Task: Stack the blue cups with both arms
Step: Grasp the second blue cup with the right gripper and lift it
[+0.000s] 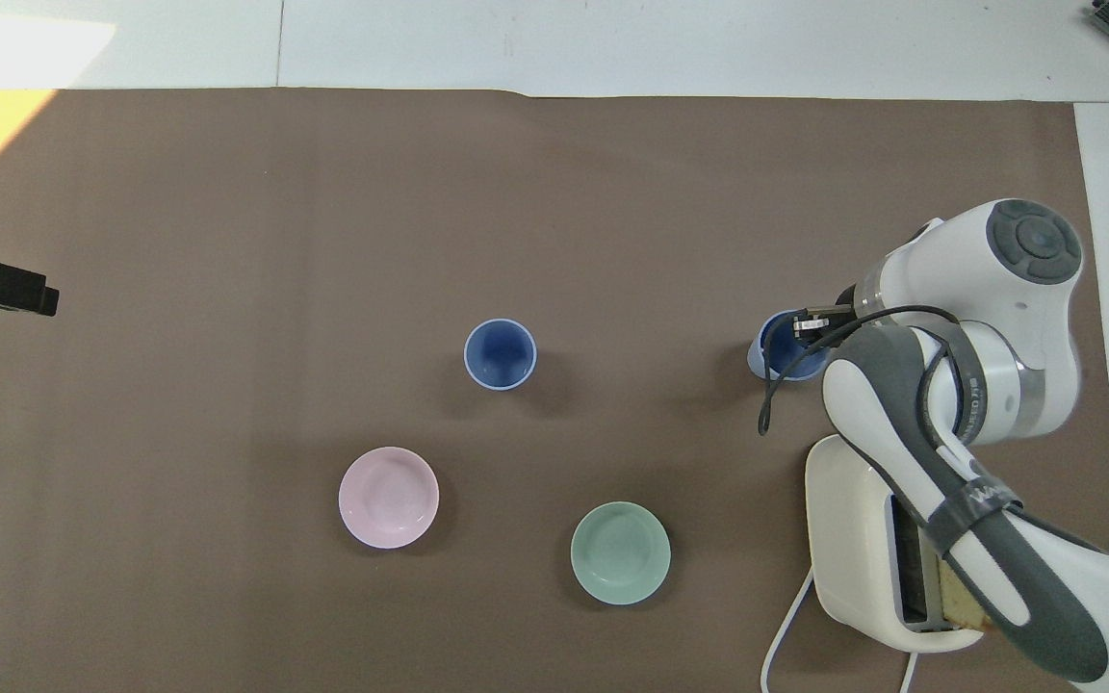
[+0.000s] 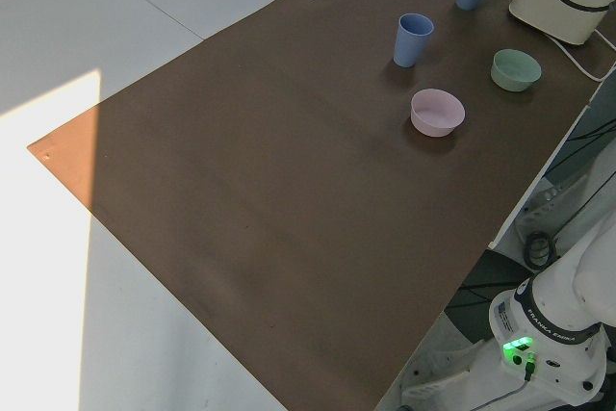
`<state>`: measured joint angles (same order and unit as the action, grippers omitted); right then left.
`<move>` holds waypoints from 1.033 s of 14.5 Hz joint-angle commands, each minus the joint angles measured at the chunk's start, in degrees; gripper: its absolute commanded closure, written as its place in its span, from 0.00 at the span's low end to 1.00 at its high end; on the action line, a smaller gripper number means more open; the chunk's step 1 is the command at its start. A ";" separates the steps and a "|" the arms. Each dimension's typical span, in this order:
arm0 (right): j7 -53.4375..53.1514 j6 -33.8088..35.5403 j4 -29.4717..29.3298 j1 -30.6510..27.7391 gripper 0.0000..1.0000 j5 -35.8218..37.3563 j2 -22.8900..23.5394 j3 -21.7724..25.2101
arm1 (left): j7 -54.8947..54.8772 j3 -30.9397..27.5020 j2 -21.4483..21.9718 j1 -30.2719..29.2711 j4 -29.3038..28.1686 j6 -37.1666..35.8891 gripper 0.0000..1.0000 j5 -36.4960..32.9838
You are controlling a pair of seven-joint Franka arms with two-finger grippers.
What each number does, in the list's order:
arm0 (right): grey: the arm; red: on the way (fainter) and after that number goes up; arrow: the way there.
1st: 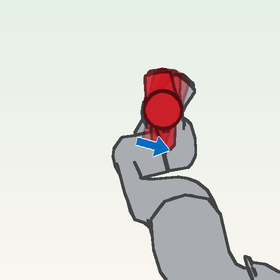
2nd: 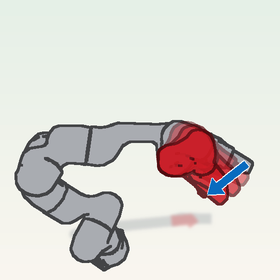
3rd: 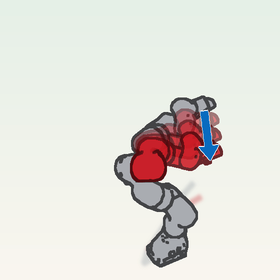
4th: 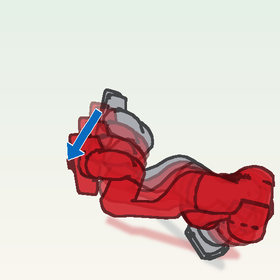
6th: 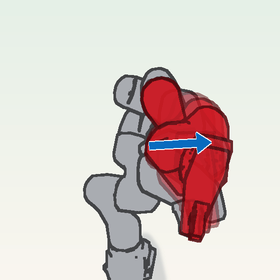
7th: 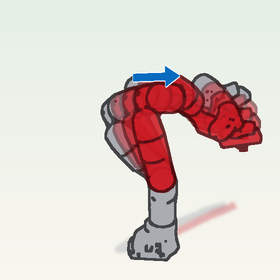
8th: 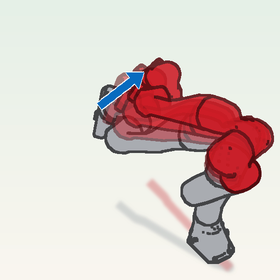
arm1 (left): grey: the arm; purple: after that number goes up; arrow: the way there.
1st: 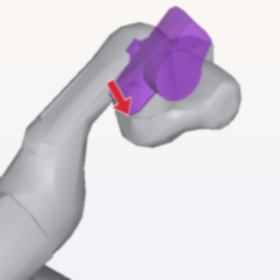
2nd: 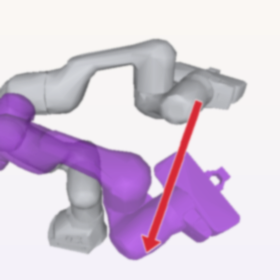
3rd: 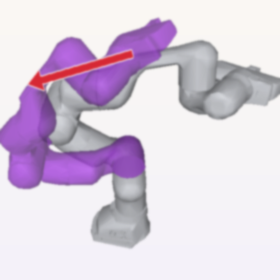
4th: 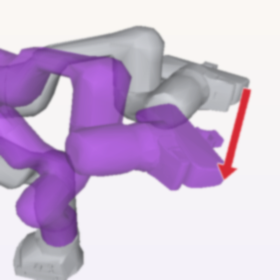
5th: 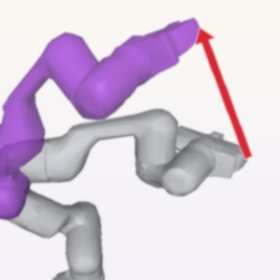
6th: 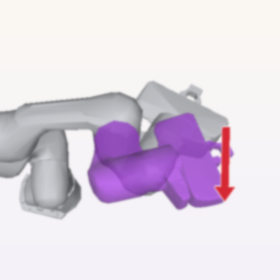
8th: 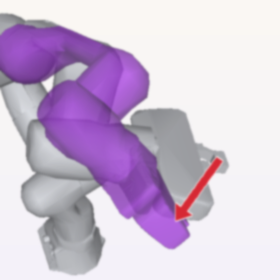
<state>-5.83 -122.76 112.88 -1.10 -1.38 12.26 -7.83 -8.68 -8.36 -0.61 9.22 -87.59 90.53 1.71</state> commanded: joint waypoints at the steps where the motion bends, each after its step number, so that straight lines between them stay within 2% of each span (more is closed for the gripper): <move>1: 0.12 -0.46 -0.47 1.18 1.00 0.15 -0.13 -0.16 | -0.55 0.63 -0.27 -0.87 1.20 -1.15 0.00 -0.30; 5: -3.56 6.64 -7.48 3.19 1.00 -0.02 -0.74 -0.95 | -0.55 0.63 -0.27 -0.87 1.20 -1.24 0.00 -0.39; 11: -21.12 13.06 -17.15 14.44 1.00 1.03 -0.66 -0.60 | -0.63 0.63 -0.19 -0.87 1.20 -1.15 0.00 -0.39; 13: -26.31 17.71 -22.15 17.34 1.00 1.91 0.57 -0.78 | -0.63 0.63 -0.27 -0.95 1.29 -1.24 0.00 -0.39; 15: -32.28 18.26 -24.46 20.59 1.00 1.56 1.80 -0.87 | -0.63 0.63 -0.27 -0.95 1.29 -1.15 0.00 -0.48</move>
<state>-32.80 -106.41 92.89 17.35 -0.62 11.50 -8.56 -8.68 -8.36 -0.61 9.22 -87.53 90.53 1.71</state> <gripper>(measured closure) 0.960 0.000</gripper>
